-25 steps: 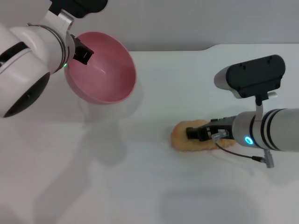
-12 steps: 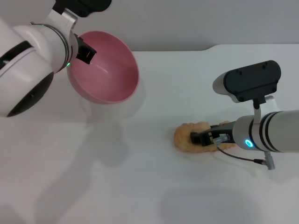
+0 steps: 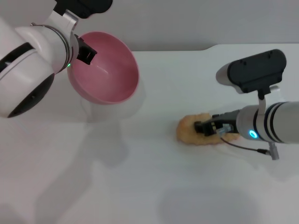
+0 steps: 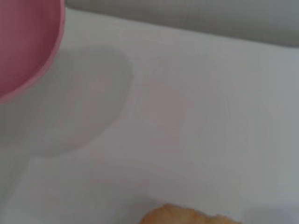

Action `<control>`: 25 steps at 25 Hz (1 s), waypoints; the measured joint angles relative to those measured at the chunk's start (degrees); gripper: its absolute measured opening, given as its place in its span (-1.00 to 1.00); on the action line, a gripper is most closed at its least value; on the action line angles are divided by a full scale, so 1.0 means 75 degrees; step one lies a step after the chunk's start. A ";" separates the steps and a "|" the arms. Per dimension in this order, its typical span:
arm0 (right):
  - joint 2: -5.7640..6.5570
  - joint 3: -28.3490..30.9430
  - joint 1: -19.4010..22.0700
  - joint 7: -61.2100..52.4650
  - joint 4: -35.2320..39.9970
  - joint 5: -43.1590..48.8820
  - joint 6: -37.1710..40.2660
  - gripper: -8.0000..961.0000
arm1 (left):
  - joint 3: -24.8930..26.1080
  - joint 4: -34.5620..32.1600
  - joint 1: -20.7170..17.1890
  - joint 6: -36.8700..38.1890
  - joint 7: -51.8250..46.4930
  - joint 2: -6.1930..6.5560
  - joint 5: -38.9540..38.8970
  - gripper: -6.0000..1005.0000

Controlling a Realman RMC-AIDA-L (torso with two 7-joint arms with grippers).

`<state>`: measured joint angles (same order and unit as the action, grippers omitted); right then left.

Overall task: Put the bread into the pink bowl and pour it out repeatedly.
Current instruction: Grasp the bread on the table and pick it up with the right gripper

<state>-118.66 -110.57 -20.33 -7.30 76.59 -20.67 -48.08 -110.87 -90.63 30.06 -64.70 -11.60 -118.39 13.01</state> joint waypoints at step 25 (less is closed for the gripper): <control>-0.0005 0.0170 0.0241 0.0013 0.1595 0.0486 -0.0291 -0.41 | 0.0104 0.0401 -0.0038 0.0361 0.0052 0.0024 -0.0305 -0.86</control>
<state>-118.69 -109.30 -18.52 -7.21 88.55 -17.02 -50.27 -110.09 -87.63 29.78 -62.00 -11.21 -118.21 10.72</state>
